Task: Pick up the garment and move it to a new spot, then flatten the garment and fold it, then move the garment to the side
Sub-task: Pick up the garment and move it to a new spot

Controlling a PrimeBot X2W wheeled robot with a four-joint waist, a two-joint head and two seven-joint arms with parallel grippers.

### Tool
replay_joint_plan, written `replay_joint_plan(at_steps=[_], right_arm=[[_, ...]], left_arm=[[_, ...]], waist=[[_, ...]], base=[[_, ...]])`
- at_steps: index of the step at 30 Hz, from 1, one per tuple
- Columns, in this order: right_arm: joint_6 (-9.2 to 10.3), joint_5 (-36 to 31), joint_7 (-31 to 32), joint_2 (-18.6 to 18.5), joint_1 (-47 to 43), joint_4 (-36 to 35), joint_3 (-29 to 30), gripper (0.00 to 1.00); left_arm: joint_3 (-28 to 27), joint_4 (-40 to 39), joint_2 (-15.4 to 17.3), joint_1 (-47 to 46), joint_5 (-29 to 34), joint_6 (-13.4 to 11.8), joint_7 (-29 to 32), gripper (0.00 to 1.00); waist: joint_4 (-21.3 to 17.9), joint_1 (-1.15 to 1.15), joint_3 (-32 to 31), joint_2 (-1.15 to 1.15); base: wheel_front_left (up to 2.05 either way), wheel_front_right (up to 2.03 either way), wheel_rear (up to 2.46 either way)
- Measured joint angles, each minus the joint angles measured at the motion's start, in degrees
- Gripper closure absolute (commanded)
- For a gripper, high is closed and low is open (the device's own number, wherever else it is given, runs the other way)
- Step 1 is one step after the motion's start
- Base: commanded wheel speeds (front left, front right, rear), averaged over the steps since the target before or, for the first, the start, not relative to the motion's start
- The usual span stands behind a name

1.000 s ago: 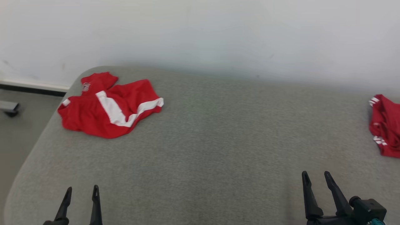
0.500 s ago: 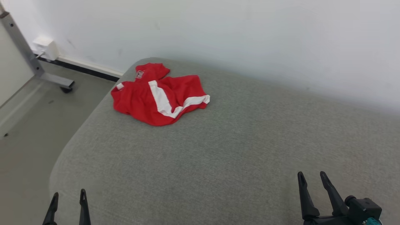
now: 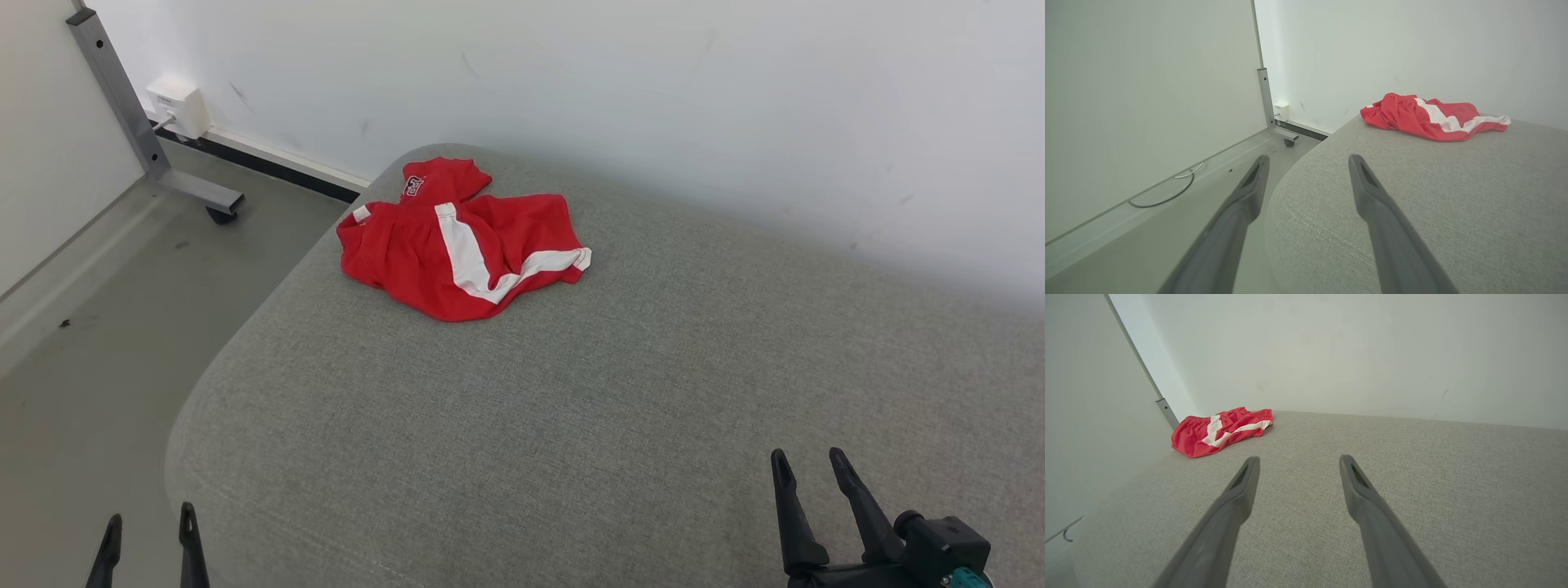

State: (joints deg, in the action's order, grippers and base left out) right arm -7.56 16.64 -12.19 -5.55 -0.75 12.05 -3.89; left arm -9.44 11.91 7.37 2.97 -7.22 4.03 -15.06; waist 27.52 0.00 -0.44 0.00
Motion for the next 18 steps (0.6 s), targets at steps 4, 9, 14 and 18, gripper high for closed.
replay_joint_plan(at_steps=[4,9,14,18], right_arm=[[0.00,0.1,0.0,-0.1,0.0,0.1,-0.1,0.00],[0.00,0.1,0.0,-0.4,0.5,0.0,0.0,0.00],[0.00,-0.5,0.2,-0.9,1.2,-1.0,0.5,0.00],[0.00,-1.5,0.9,-1.4,2.3,-2.4,1.4,0.00]], left_arm=[[-0.5,-0.2,0.1,0.3,0.0,0.0,0.0,0.00],[-0.7,-0.3,0.0,-0.1,0.0,0.0,0.0,0.00],[-1.5,-0.7,1.0,-3.6,-1.0,0.6,0.0,0.00],[-1.4,-0.4,2.8,-8.6,-2.1,1.4,0.0,0.00]], waist=[[-0.1,0.00,0.0,0.00],[-0.8,0.00,0.4,0.00],[-2.4,0.00,1.3,0.00],[-4.1,0.00,2.8,0.00]], base=[[0.00,0.00,0.00],[0.00,0.00,0.00],[0.00,0.00,0.00],[0.00,0.00,0.00]])
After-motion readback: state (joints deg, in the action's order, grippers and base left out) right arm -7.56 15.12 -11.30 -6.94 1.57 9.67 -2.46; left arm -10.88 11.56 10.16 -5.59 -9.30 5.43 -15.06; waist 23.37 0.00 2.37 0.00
